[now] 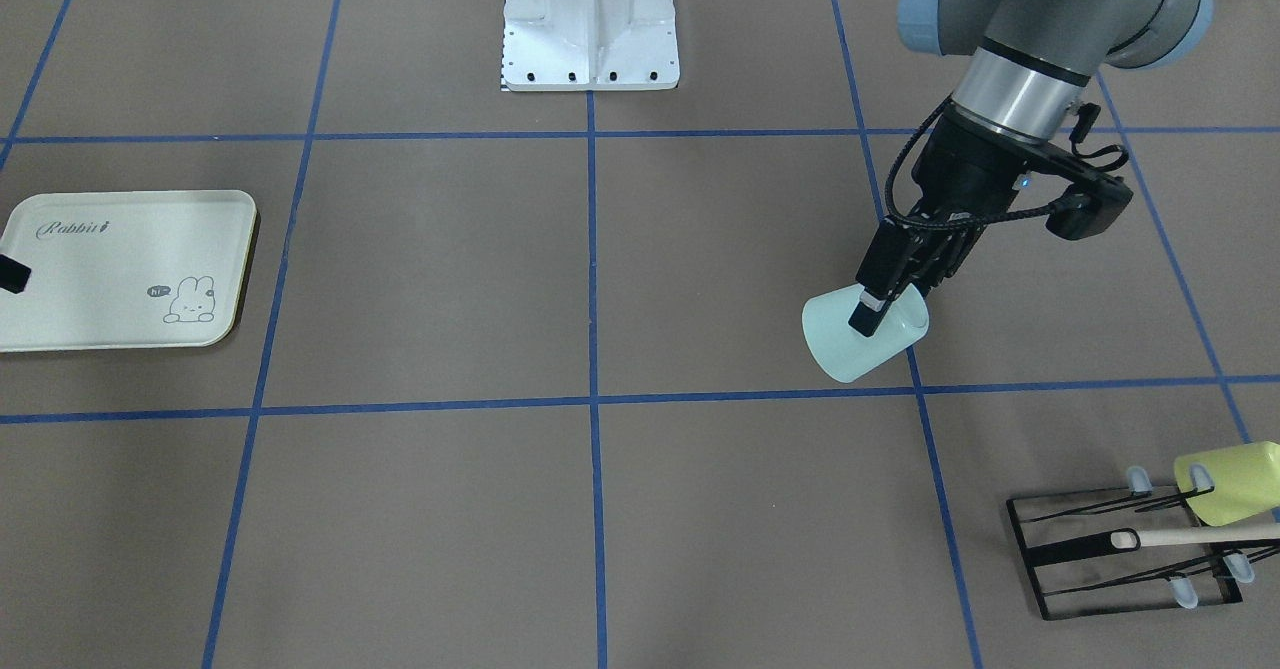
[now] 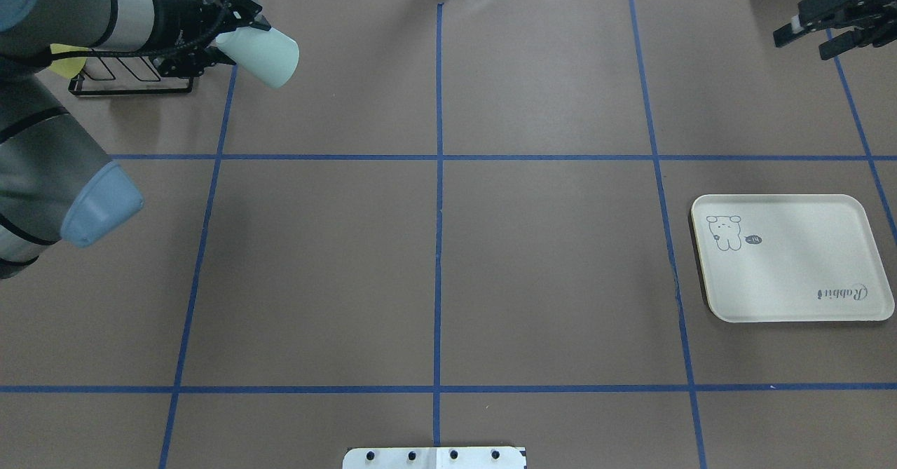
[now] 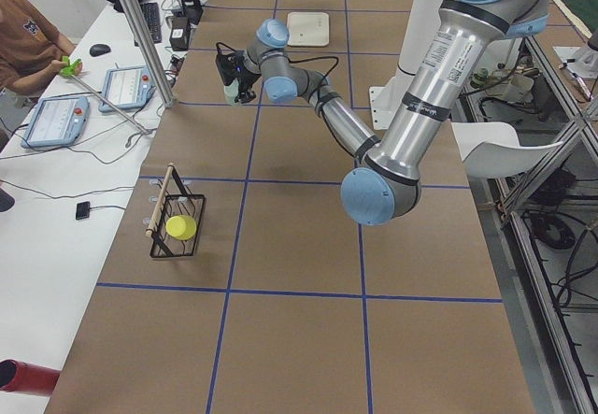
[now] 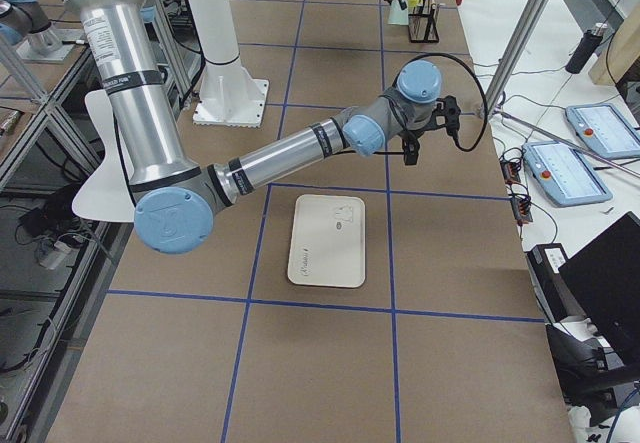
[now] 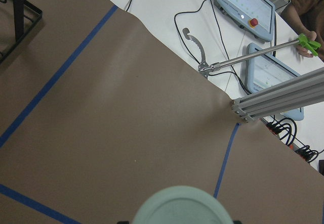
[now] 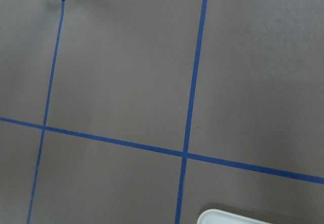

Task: Left arm grabs green cup and hands to right arm on tray

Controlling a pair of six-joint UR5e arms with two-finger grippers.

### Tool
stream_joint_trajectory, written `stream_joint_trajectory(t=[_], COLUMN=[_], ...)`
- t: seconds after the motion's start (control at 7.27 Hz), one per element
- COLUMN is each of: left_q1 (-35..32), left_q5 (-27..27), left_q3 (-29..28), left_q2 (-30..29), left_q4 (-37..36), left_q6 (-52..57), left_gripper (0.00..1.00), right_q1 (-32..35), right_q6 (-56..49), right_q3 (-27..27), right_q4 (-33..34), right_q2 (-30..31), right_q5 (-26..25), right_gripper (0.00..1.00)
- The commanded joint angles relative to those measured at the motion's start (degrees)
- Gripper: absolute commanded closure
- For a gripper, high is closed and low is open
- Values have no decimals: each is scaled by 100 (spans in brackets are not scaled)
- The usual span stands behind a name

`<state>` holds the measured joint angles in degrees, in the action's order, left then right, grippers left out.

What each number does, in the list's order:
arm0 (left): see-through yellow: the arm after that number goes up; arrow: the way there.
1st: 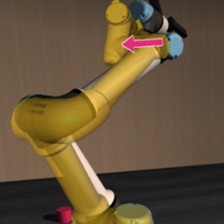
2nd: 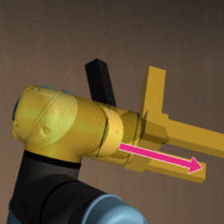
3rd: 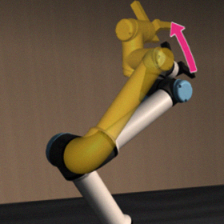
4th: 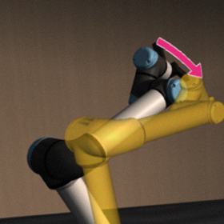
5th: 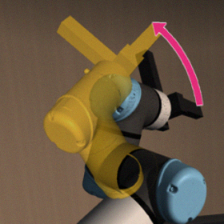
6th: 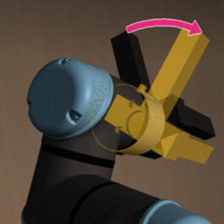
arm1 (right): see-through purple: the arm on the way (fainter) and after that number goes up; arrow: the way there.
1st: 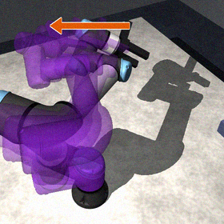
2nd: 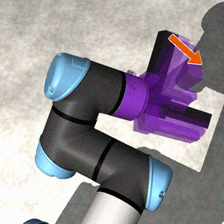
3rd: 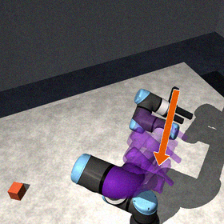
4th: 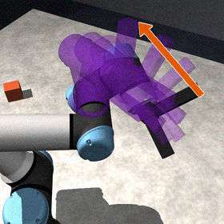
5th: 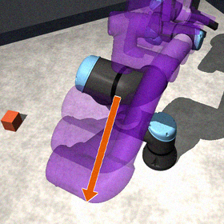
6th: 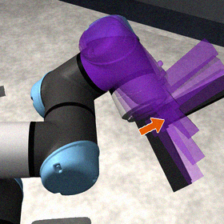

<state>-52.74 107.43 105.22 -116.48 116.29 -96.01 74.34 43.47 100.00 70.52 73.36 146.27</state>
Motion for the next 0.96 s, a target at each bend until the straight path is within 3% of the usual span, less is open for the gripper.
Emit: stream_joint_trajectory(t=[0.0,0.14,0.69,0.83], left_q1=[78,158,667,807], left_q5=[15,6,59,59], left_q3=[60,104,306,324], left_q2=[-85,-242,-734,-945], left_q4=[8,-10,-45,-45], left_q6=[-432,-688,-1969,-2470], left_gripper=[91,91,88,88], right_q1=[-917,-1269,-1957,-2080], right_q6=[2690,3494,4984,5797], right_q3=[10,-16,54,141], right_q4=[-2084,-2965,-4491,-4973], right_q2=[-58,-102,-795,-962], right_q5=[-763,-975,-1065,-1143], right_gripper=[0,0,0,0])
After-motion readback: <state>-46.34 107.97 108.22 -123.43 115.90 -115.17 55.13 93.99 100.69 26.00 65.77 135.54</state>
